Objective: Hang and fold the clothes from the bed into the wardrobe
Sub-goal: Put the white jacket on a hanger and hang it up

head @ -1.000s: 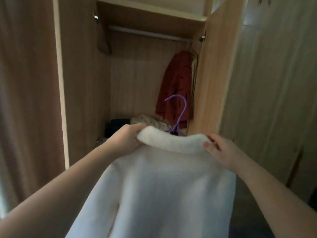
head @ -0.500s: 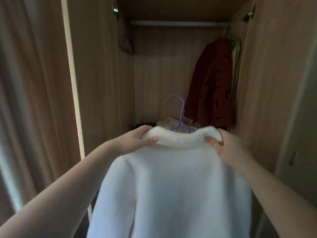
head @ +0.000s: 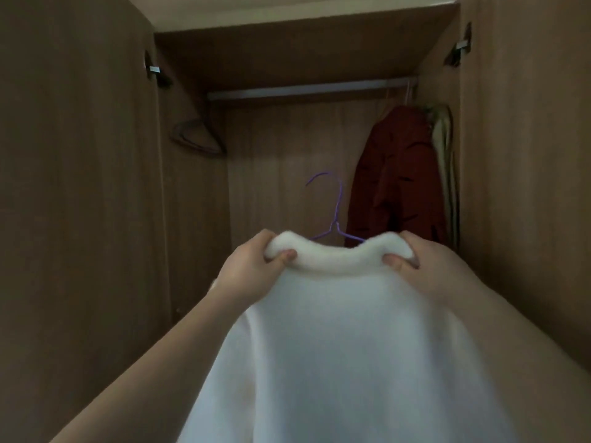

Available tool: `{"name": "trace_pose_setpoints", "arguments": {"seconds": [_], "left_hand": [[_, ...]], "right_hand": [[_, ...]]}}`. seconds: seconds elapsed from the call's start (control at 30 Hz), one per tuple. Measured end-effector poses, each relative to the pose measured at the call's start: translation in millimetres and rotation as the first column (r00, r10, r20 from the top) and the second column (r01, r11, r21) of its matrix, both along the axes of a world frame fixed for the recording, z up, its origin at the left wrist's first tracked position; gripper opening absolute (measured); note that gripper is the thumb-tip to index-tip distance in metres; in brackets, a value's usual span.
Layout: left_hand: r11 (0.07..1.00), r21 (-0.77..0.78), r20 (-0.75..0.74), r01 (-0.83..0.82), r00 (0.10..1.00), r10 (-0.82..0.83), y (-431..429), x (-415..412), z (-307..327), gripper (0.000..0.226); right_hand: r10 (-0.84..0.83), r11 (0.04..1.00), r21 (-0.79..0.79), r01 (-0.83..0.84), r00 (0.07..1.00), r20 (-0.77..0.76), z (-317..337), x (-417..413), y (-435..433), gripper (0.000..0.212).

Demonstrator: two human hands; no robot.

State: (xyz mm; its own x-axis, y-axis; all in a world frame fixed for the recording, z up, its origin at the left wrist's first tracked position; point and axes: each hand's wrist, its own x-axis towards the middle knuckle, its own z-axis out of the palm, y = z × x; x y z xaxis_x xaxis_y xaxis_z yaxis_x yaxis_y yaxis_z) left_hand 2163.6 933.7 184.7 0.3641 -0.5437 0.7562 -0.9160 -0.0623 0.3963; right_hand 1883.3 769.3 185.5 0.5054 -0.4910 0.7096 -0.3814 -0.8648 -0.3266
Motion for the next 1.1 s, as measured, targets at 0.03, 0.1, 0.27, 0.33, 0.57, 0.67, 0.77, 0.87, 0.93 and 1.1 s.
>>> {"name": "trace_pose_setpoints", "arguments": {"seconds": [0.03,0.1,0.27,0.33,0.57,0.67,0.77,0.87,0.93,1.1], "left_hand": [[1.0,-0.012,-0.001,-0.011,1.0,0.011,-13.7,6.4,3.6,0.038],[0.999,-0.019,0.006,-0.026,1.0,0.026,-40.2,20.9,14.0,0.036],[0.993,-0.109,0.044,-0.045,0.998,0.05,-107.5,60.0,53.8,0.041],[0.975,-0.207,0.081,-0.087,0.991,0.105,-139.4,75.2,71.3,0.049],[0.933,-0.353,0.228,-0.062,0.962,0.15,-262.8,123.2,118.9,0.072],[0.948,-0.318,0.37,0.012,0.922,0.112,-318.9,134.0,132.4,0.079],[0.953,-0.293,0.423,0.081,0.905,0.052,-375.8,136.8,145.4,0.079],[0.927,-0.327,0.466,0.181,0.885,-0.008,-425.1,123.9,158.6,0.074],[0.902,-0.333,0.51,0.275,0.857,-0.073,-451.1,108.9,169.5,0.069],[0.879,-0.296,0.486,0.374,0.851,-0.198,-501.9,79.5,218.8,0.066]], "right_hand": [[-0.022,1.0,-0.012,0.022,1.0,-0.019,5.7,8.7,-15.9,0.021],[-0.11,0.991,-0.079,0.109,0.994,-0.01,17.2,29.0,-44.3,0.028],[-0.263,0.902,-0.314,0.296,0.954,0.146,55.3,72.4,-102.2,0.035],[-0.296,0.867,-0.358,0.347,0.936,0.192,79.0,88.5,-122.6,0.036],[-0.431,0.76,-0.423,0.495,0.869,0.243,156.3,139.8,-185.5,0.038],[-0.492,0.758,-0.364,0.541,0.841,0.225,180.7,158.7,-217.8,0.035],[-0.563,0.713,-0.356,0.604,0.796,0.222,199.1,166.4,-247.6,0.032],[-0.619,0.633,-0.391,0.668,0.74,0.263,224.0,163.5,-269.7,0.033],[-0.636,0.581,-0.423,0.696,0.712,0.297,250.0,162.6,-277.9,0.033],[-0.693,0.449,-0.502,0.739,0.643,0.326,310.3,157.6,-291.0,0.03]]}}
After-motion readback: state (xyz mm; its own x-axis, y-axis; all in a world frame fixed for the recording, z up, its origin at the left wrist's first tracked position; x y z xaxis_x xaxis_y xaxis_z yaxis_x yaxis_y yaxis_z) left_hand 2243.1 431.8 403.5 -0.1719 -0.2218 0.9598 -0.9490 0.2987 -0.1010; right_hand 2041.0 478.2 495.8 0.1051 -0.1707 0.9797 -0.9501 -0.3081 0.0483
